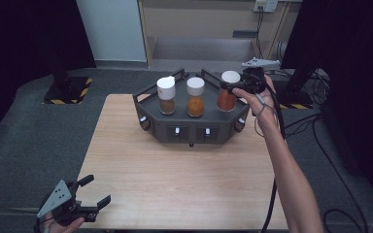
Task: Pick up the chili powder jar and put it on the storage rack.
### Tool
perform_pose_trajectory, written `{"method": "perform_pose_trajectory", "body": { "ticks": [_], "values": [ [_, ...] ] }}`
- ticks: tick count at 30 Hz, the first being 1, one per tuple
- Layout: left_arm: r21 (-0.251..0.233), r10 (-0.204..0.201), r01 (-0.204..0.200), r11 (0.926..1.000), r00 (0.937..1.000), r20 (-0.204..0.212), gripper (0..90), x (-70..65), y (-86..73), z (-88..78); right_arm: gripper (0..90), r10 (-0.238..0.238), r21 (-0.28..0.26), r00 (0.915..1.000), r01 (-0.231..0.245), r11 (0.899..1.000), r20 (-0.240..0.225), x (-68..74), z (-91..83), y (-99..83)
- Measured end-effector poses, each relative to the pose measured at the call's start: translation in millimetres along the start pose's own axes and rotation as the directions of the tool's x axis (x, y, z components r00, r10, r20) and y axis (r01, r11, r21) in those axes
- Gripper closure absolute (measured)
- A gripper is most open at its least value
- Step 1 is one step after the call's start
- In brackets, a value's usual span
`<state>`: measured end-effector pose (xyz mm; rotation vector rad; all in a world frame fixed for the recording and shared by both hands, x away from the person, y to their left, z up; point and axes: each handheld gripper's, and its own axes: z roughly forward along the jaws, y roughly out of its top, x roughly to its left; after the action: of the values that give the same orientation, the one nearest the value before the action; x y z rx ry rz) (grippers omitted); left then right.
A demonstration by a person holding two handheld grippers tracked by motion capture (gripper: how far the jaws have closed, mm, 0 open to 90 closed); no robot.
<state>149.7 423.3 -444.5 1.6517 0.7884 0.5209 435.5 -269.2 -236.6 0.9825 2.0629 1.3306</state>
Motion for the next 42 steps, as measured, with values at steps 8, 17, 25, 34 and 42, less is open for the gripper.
{"method": "perform_pose_trajectory", "body": {
  "ticks": [8,17,25,34,42],
  "values": [
    [0.001,0.0,0.0,1.0,1.0,0.002,1.7,0.4,0.0,0.2,33.7,0.021,0.018,0.9997,-0.021,1.0,0.011,-4.2,10.7,-3.5],
    [0.006,0.0,0.0,1.0,1.0,0.001,1.6,0.6,0.5,0.4,33.6,0.021,0.037,0.9996,-0.021,0.999,0.021,-4.9,20.6,-7.9],
    [0.006,0.003,-0.003,1.0,1.0,0.003,1.7,0.5,0.4,0.6,33.6,0.032,0.045,0.9993,-0.033,0.998,0.02,-5.7,27.6,-13.8],
    [0.009,0.001,-0.001,1.0,1.0,0.006,1.7,1.2,0.7,0.8,33.5,0.062,0.05,0.9978,-0.063,0.997,0.022,-11.6,30.9,-20.0],
    [0.009,0.003,-0.003,1.0,1.0,0.0,1.6,0.2,0.8,0.7,25.1,0.078,0.034,0.997,-0.078,0.996,0.005,-16.6,30.2,-24.8]
  ]
}}
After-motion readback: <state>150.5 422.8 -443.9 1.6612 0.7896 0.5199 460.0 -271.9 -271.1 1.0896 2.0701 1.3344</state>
